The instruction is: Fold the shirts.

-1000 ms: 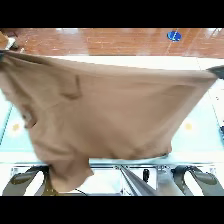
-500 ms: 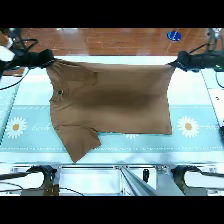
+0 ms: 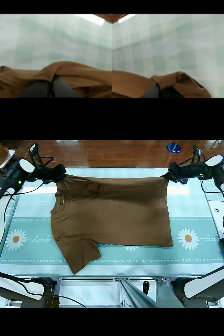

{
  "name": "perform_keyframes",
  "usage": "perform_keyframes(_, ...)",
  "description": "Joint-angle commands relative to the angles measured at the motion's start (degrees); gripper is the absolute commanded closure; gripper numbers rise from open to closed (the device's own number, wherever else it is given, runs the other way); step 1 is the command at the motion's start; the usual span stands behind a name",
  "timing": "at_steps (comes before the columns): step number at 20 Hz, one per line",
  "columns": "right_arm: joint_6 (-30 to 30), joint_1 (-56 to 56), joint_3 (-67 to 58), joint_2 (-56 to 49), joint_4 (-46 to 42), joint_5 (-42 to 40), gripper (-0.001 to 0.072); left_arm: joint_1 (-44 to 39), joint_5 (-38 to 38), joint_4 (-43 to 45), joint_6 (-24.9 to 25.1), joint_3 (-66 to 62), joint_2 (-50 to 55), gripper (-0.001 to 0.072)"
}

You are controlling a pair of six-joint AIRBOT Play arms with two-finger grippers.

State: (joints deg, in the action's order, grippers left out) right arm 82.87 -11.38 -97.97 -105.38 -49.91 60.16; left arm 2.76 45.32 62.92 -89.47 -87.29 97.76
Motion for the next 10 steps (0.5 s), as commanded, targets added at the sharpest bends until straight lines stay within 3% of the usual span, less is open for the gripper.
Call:
perform_keyframes(1, -2.3, -2.6, -2.6, -1.0, 0.1, 11.7, 0.0688, 3.2, 16.7, 0.0, 8.8, -2.6, 0.6, 0.0692)
perform_keyframes(3, -3.8, -4.3, -2.5, -1.1, -1.8, 19.3, 0.0688, 5.2, 25.2, 0.1, 13.5, -2.5, 1.1, 0.0692)
perform_keyframes(5, -3.7, -4.5, -1.4, -1.1, -7.3, 23.6, 0.0687, 6.1, 30.8, 0.0, 14.5, -2.2, 2.7, 0.0692)
perform_keyframes(10, -3.0, -4.5, 4.2, -1.1, -8.5, 22.8, 0.0687, 6.1, 35.5, 0.0, 14.4, -1.9, 7.0, 0.0692)
